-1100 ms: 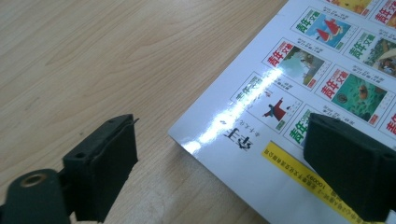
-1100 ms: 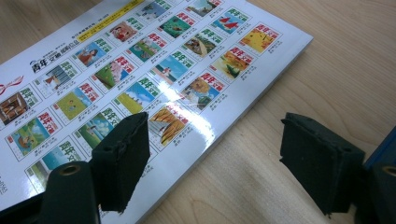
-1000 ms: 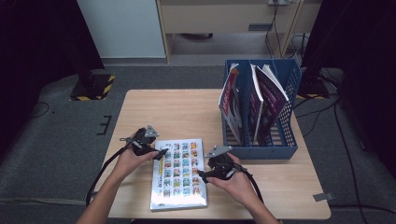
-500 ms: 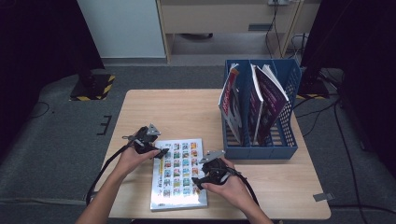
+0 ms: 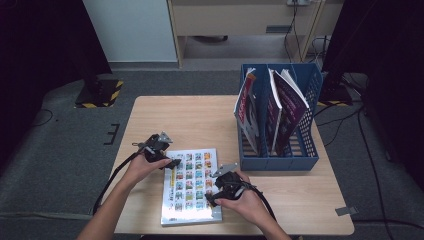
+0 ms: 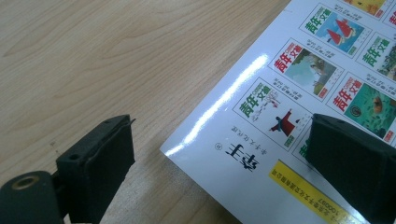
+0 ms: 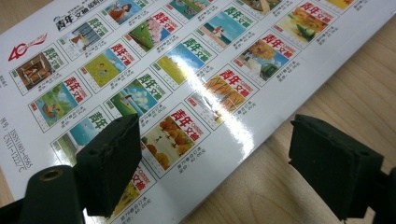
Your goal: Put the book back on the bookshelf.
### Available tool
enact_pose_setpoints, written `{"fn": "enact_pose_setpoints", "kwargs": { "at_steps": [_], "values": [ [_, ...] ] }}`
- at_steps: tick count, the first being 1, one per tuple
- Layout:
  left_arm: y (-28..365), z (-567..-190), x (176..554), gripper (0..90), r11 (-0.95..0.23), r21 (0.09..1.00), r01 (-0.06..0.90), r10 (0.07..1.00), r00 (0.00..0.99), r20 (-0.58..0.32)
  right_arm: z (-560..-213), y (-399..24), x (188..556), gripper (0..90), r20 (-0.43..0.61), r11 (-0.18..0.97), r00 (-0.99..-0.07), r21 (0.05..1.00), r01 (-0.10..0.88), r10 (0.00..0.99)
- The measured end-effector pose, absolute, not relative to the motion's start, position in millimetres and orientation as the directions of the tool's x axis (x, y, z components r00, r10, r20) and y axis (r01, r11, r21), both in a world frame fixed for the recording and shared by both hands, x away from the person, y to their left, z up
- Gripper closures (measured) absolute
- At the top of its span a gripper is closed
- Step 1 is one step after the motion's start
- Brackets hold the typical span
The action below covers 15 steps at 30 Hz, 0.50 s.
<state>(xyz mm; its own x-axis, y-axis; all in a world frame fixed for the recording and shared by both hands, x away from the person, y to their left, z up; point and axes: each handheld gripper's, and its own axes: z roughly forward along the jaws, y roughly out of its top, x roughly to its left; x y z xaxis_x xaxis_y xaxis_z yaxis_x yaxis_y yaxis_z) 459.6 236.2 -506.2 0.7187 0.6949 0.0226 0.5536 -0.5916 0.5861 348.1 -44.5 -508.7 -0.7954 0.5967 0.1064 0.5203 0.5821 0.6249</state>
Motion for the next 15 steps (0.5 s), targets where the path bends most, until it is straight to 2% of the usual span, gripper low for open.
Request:
{"fn": "enact_pose_setpoints", "kwargs": {
  "at_steps": [15],
  "values": [
    [242.8,-509.6,455.9,8.4,-0.554,0.602,0.576,0.705,0.709,-0.030,-515.6,-45.7,346.9,16.2,0.182,0.561,-0.782,0.602,0.568,0.596]
  ]
}}
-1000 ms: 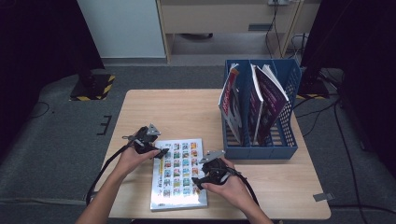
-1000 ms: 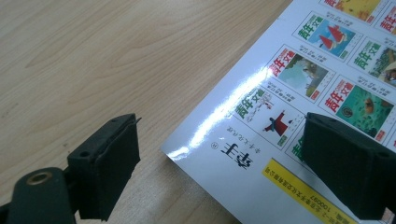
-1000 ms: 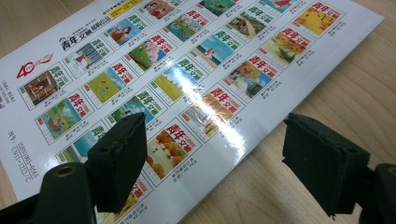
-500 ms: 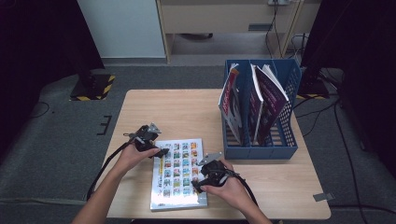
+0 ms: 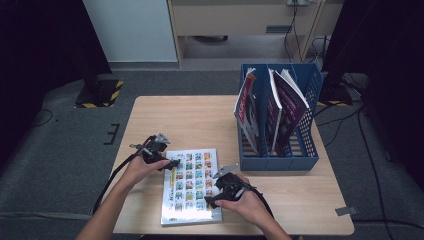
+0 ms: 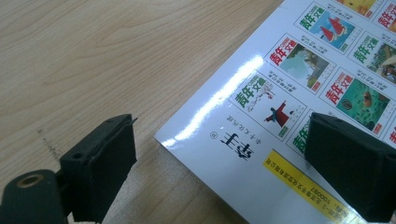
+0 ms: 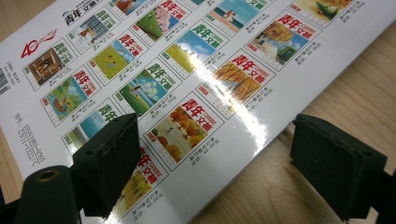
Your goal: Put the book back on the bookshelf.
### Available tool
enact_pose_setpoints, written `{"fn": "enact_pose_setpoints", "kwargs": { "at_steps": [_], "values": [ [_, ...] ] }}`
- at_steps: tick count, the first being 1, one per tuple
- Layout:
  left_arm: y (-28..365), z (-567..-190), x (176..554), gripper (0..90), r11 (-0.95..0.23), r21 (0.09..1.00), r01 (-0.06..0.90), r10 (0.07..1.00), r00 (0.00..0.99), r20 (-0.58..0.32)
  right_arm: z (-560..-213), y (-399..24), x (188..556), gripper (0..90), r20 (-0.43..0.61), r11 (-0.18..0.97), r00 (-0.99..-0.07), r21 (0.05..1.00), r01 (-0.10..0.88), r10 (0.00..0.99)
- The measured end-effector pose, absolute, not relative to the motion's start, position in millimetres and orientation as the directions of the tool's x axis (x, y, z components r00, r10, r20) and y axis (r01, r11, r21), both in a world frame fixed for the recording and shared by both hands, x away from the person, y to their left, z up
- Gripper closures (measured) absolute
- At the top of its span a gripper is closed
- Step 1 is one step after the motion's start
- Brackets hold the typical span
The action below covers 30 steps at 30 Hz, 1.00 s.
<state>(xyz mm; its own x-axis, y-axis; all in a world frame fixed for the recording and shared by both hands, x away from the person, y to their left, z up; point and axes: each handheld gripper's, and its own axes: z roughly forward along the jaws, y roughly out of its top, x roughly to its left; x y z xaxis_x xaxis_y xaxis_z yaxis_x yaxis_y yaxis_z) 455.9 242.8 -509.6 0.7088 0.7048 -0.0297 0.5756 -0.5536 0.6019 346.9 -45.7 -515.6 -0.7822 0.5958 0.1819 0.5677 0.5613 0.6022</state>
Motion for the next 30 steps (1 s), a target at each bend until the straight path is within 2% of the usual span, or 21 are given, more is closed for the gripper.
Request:
{"fn": "enact_pose_setpoints", "kwargs": {
  "at_steps": [11,30],
  "values": [
    [245.1,-511.5,457.3,7.7,-0.535,0.604,0.591,0.711,0.701,-0.056,-513.5,-40.1,346.4,15.9,0.156,0.571,-0.780,0.597,0.564,0.606],
    [271.1,-508.7,469.4,8.8,-0.535,0.597,0.598,0.736,0.677,-0.020,-513.7,-8.3,355.5,16.5,0.151,0.567,-0.780,0.606,0.558,0.607]
  ]
}}
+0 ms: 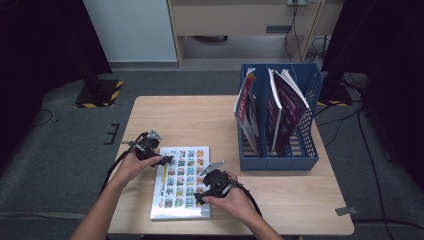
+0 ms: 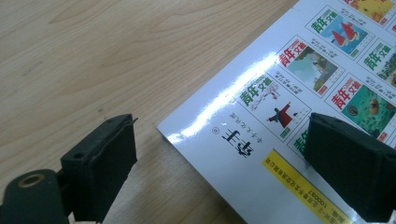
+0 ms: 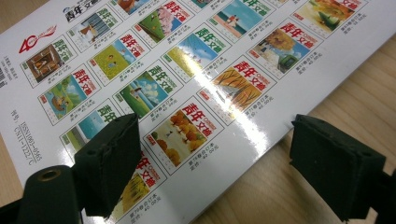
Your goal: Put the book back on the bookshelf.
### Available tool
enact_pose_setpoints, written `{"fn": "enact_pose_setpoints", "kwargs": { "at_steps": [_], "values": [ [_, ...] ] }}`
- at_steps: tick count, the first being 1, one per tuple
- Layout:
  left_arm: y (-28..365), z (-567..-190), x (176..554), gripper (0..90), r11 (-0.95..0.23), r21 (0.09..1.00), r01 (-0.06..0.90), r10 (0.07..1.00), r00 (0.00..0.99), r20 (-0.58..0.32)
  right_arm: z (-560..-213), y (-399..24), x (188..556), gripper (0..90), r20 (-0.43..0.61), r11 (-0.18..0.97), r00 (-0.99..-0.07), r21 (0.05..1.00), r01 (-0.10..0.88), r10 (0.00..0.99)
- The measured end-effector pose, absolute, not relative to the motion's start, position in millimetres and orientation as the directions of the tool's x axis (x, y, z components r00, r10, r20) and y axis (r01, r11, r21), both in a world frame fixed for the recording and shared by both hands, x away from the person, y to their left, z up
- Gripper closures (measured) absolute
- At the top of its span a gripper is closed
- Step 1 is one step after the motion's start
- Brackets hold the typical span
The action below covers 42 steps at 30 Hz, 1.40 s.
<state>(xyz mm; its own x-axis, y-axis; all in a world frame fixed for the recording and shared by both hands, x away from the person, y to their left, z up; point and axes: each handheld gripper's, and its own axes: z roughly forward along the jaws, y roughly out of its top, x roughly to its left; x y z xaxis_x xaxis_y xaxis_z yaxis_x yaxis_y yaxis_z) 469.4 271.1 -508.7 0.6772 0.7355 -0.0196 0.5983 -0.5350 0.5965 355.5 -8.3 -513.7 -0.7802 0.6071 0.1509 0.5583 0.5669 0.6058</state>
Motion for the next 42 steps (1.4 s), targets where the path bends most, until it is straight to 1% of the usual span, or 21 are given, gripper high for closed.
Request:
{"fn": "enact_pose_setpoints", "kwargs": {
  "at_steps": [5,12,16,19,26,31,34,37,39,42],
  "values": [
    [275.2,-508.2,474.8,10.7,-0.530,0.599,0.600,0.740,0.672,-0.018,-514.1,-0.4,361.1,15.9,0.146,0.567,-0.781,0.609,0.555,0.607],
    [276.3,-512.7,483.3,9.8,-0.491,0.597,0.635,0.739,0.666,-0.102,-514.6,-0.7,361.8,15.9,0.147,0.567,-0.786,0.614,0.549,0.601],
    [277.6,-513.6,484.9,13.3,-0.473,0.589,0.656,0.734,0.662,-0.148,-514.7,-0.9,361.7,15.9,0.148,0.567,-0.787,0.615,0.548,0.600],
    [278.7,-514.3,486.6,13.3,-0.464,0.580,0.670,0.736,0.656,-0.169,-514.7,-0.8,361.5,15.9,0.147,0.568,-0.786,0.614,0.548,0.600],
    [278.3,-513.8,489.0,13.3,-0.469,0.569,0.676,0.733,0.657,-0.177,-514.9,-0.5,361.3,15.8,0.146,0.568,-0.787,0.616,0.546,0.600],
    [279.8,-515.2,493.3,12.9,-0.469,0.561,0.682,0.721,0.663,-0.204,-515.0,-0.7,361.4,15.8,0.144,0.569,-0.788,0.617,0.544,0.598],
    [279.0,-513.8,491.9,13.8,-0.482,0.566,0.669,0.717,0.672,-0.185,-515.1,-1.0,361.4,15.8,0.144,0.569,-0.790,0.618,0.543,0.596],
    [279.2,-510.4,488.6,18.6,-0.492,0.581,0.649,0.719,0.679,-0.149,-515.1,-1.1,361.5,15.7,0.145,0.569,-0.790,0.618,0.542,0.596],
    [280.2,-506.6,485.8,26.1,-0.502,0.589,0.633,0.723,0.681,-0.115,-515.1,-1.1,361.5,15.7,0.144,0.570,-0.791,0.618,0.542,0.595],
    [280.7,-503.5,483.3,32.3,-0.502,0.600,0.623,0.729,0.678,-0.093,-515.0,-1.0,361.6,15.7,0.143,0.571,-0.791,0.617,0.541,0.595]
  ]
}}
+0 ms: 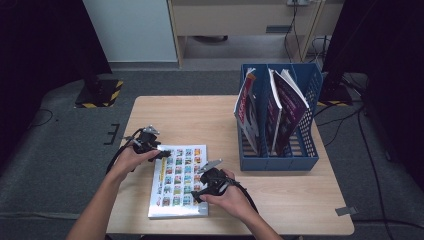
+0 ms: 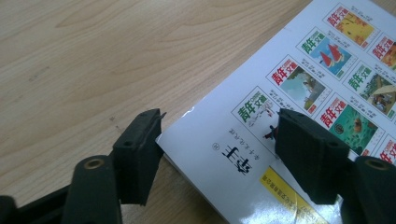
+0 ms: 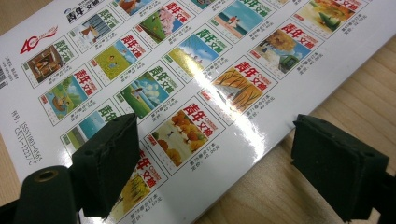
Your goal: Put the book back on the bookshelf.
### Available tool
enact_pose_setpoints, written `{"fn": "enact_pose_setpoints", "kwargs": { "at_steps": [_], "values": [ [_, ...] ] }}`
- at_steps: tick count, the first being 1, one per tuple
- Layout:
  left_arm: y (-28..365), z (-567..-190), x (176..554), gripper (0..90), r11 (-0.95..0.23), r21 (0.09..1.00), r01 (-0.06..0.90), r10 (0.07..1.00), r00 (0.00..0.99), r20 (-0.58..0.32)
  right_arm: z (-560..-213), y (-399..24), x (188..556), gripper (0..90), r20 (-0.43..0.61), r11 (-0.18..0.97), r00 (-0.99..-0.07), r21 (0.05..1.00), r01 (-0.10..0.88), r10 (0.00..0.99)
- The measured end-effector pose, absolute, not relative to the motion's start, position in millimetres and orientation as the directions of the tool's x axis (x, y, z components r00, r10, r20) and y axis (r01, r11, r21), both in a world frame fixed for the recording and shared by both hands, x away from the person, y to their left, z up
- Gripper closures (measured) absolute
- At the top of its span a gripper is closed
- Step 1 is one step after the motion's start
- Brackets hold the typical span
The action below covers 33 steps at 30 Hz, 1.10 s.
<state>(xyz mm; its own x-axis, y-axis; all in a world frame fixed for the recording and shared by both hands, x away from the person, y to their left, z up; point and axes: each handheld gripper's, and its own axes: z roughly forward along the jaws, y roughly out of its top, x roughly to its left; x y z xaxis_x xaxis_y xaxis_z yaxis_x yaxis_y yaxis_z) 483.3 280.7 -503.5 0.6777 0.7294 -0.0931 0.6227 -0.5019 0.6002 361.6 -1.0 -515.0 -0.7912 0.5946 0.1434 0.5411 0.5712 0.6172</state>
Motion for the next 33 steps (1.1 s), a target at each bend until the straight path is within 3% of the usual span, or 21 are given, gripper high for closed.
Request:
{"fn": "enact_pose_setpoints", "kwargs": {
  "at_steps": [18,24,33],
  "values": [
    [274.5,-478.0,481.1,49.7,-0.544,0.576,0.610,0.702,0.707,-0.085,-515.3,-1.3,361.8,15.4,0.147,0.572,-0.794,0.617,0.540,0.590],
    [275.8,-473.5,480.8,57.7,-0.532,0.587,0.610,0.671,0.727,-0.147,-515.0,-1.3,362.0,14.8,0.148,0.577,-0.795,0.612,0.541,0.588],
    [267.5,-475.0,479.2,60.3,-0.541,0.580,0.609,0.638,0.746,-0.189,-514.8,-0.6,361.8,14.1,0.149,0.578,-0.794,0.609,0.543,0.589]
  ]
}}
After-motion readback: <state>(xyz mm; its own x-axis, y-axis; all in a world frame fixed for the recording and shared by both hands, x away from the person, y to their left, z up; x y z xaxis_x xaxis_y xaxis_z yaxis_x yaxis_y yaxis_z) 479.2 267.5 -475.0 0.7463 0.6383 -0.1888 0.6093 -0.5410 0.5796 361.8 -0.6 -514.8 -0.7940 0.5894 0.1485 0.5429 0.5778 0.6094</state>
